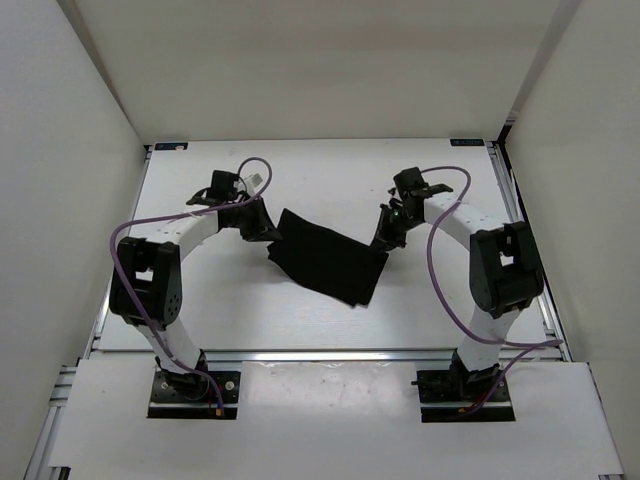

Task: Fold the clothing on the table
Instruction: Fold the skirt

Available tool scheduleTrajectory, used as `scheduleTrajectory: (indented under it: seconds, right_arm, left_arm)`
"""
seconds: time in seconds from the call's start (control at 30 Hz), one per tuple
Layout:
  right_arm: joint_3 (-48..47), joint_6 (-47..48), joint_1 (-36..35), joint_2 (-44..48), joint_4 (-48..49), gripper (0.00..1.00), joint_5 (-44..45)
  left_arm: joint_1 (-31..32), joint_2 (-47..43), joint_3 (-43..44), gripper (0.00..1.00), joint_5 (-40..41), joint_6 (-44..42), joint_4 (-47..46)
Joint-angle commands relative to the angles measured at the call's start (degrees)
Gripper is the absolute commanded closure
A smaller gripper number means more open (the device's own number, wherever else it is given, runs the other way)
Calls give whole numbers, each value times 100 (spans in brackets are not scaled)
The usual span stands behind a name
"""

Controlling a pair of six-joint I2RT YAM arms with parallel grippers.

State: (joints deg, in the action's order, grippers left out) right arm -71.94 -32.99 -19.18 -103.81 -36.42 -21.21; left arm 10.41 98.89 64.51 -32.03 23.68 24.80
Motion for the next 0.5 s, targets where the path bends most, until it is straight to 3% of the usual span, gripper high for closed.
scheduleTrajectory:
  seconds: [0.0, 0.47]
  right_arm:
    - [-504, 170, -234, -192, 118, 100, -603]
    - [-2341, 337, -683, -1905, -84, 100, -753]
  left_arm:
    - [224, -432, 281, 100, -207, 110, -18]
    - [295, -556, 211, 100, -320, 154, -1]
